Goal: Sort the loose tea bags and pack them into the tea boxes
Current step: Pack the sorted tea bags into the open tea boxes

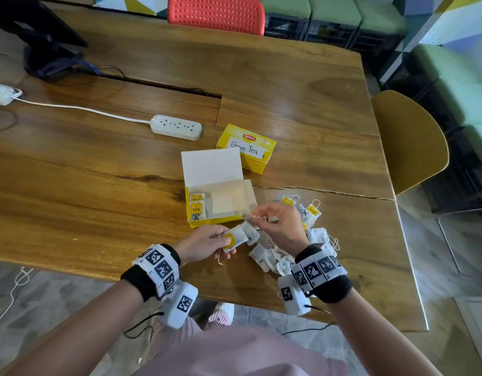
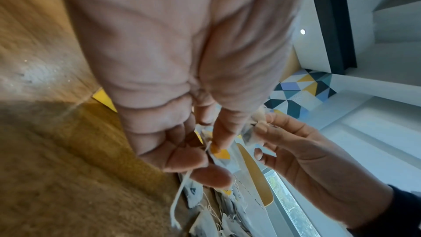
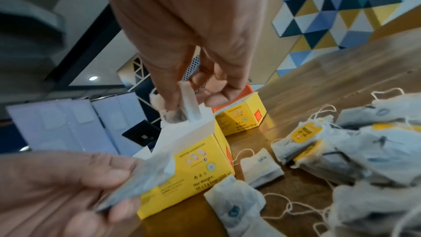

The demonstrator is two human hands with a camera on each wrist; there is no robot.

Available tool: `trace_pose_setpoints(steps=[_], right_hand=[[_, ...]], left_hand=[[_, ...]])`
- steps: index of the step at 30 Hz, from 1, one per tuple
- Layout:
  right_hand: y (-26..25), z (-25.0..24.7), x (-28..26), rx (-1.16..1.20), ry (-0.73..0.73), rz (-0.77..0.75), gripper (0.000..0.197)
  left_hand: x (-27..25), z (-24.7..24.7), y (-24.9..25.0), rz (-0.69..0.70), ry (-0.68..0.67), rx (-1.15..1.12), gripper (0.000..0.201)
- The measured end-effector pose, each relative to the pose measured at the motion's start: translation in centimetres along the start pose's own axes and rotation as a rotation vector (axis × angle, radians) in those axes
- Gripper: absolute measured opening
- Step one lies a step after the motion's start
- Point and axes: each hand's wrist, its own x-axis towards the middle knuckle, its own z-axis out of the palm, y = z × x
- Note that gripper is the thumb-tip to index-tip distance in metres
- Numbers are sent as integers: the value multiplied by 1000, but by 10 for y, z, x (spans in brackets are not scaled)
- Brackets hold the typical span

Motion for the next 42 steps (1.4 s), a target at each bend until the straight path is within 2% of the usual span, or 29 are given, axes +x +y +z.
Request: trace_pose_setpoints(steps=[2,5,7,10,13,16,18,21,23,25,27,29,32,34,37,42], right_hand=[[3,3,0,-32,16,-123,6],[14,11,-2,-152,-94,-347,8],[24,18,-4,-174,-108,-477,8],[30,21,-4,-144,-95,-521,7],[28,19,-3,-172,-126,-534,10],[20,15,0,-154,-170,-462,20],[11,12,1,-71,-166,-302,26],[-1,9,2,-30,-199,-104,16],[-2,10,4,-94,-305,0,35],[-1,12,4,-83,-337,63,39],[1,14,4,-16,-288,71,28],[1,14,4,2,-252,52,23],[-1,12,5,-110,-285,-15,18],[-4,11,5,-225,-325,-100,25],[-8,12,6,-233,-419,-151,42],[-8,20,15,-228,-458,-113,28]], left_hand=[[-1,0,0,-19,-20,-31,21],[-2,0,4,-77,-16,-185,23],[-1,0,8,-124,2,-320,28],[-1,-1,11,-139,28,-408,35],[-1,-2,8,-87,52,-301,29],[0,-3,7,0,67,-139,16],[-1,-4,7,50,89,-15,9],[-4,-7,9,113,97,126,11],[-5,-11,8,133,106,196,8],[-6,-14,7,129,108,242,5],[-7,-15,9,121,108,221,4],[-7,-16,9,111,123,171,16],[-6,-17,9,101,146,190,21],[-7,-16,9,100,142,232,19],[-9,-15,11,89,139,318,28],[-10,-23,12,95,220,362,38]])
